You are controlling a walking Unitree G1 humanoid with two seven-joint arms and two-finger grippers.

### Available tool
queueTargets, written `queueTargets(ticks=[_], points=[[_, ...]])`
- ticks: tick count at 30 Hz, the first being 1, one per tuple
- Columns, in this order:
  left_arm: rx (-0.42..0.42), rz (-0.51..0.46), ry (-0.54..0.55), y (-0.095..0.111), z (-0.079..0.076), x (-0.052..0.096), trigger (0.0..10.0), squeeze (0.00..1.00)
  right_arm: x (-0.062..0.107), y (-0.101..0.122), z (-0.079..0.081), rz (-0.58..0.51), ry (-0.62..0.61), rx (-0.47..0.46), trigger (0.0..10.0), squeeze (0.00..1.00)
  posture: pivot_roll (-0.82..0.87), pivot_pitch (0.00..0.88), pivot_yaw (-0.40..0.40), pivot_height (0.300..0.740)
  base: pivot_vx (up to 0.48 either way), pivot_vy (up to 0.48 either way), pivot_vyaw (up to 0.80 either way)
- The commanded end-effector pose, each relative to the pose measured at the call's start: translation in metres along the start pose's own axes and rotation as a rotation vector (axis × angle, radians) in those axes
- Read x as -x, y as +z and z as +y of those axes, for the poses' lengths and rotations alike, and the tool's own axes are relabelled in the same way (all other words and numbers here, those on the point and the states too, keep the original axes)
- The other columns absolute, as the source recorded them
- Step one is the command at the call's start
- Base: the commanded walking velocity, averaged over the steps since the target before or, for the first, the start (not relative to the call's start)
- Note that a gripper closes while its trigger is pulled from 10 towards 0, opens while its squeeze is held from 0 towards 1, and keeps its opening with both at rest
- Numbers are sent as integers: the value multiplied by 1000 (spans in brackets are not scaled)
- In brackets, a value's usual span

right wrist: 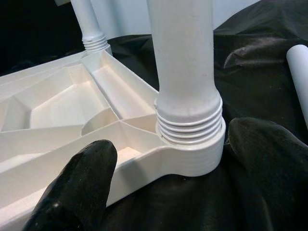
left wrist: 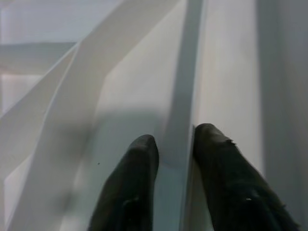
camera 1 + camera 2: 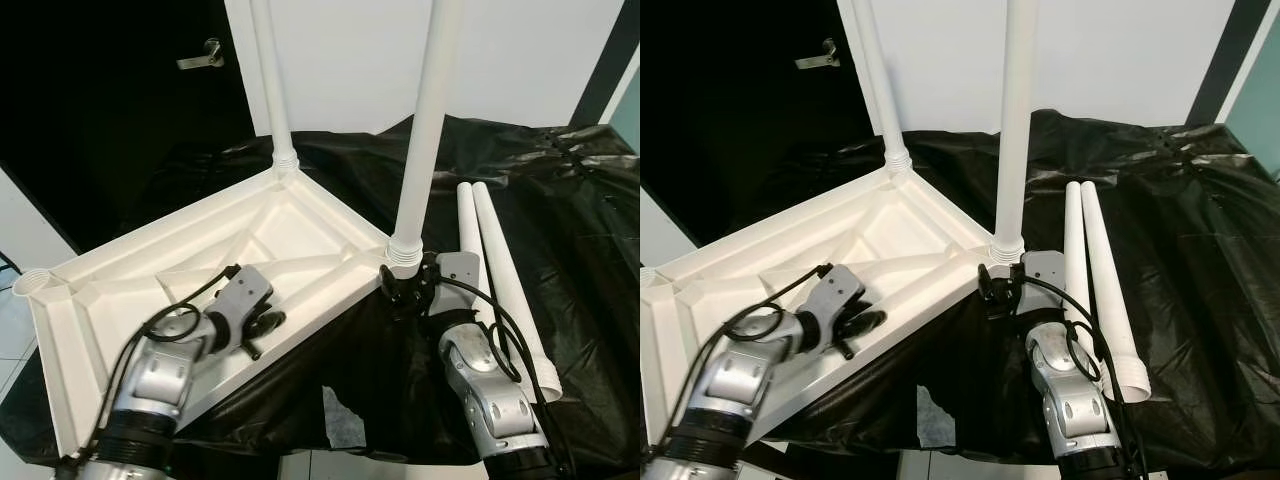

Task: Building children table

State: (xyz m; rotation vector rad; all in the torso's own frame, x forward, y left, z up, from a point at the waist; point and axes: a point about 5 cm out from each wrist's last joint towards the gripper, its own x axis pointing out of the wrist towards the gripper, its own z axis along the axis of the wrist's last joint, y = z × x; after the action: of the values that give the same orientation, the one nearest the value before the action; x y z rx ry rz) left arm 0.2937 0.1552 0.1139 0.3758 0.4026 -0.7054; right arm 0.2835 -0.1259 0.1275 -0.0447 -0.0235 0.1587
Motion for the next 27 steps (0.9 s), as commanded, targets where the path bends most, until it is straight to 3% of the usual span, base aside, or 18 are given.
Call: queueTargets(ticks=[1, 3, 5, 7, 12, 14, 15, 16, 19, 22, 25, 27], points=[[32, -57, -34, 6, -2, 6, 10000, 0, -3, -3, -2, 25, -16, -6, 10000, 0, -5, 0, 38, 740, 0, 0, 0], [33, -72, -49, 8, -3, 8, 10000, 0, -3, -3, -2, 27, -19, -7, 10000, 0, -4, 0, 37, 740, 0, 0, 0], [20, -189, -156, 20, -4, 25, 10000, 0, -5, -5, -3, 41, -17, -20, 10000, 0, -1, 0, 33, 740, 0, 0, 0], [-3, -235, -177, 25, -1, 35, 10000, 0, -6, -4, -3, 39, -13, -20, 10000, 0, 1, 0, 31, 740, 0, 0, 0], [-12, -262, -188, 26, 6, 46, 10000, 0, -6, -5, -1, 49, -7, -22, 10000, 0, 4, 0, 27, 740, 0, 0, 0], [-18, -270, -171, 25, 17, 58, 10000, 0, -6, -8, 0, 67, 1, -19, 10000, 0, 9, 0, 25, 740, 0, 0, 0], [-31, -243, -140, 21, 30, 70, 10000, 0, -7, -11, 1, 80, 1, -20, 10000, 0, 17, 0, 22, 740, 0, 0, 0], [-31, -243, -140, 21, 30, 70, 10000, 0, -7, -11, 1, 80, 1, -20, 10000, 0, 17, 0, 22, 740, 0, 0, 0], [-54, -178, -76, 11, 50, 86, 10000, 0, -8, -13, 2, 94, 0, -20, 10000, 0, 22, 0, 22, 740, 0, 0, 0], [-57, -162, -59, 8, 56, 92, 10000, 0, -8, -13, 2, 100, 3, -21, 10000, 0, 23, 0, 22, 740, 0, 0, 0], [-91, -43, 48, -9, 83, 121, 10000, 0, -12, -15, 5, 125, 30, -23, 10000, 0, 31, 0, 21, 740, 0, 0, 0], [-99, -10, 76, -14, 89, 127, 10000, 0, -12, -16, 6, 130, 32, -23, 10000, 0, 31, 0, 21, 740, 0, 0, 0]])
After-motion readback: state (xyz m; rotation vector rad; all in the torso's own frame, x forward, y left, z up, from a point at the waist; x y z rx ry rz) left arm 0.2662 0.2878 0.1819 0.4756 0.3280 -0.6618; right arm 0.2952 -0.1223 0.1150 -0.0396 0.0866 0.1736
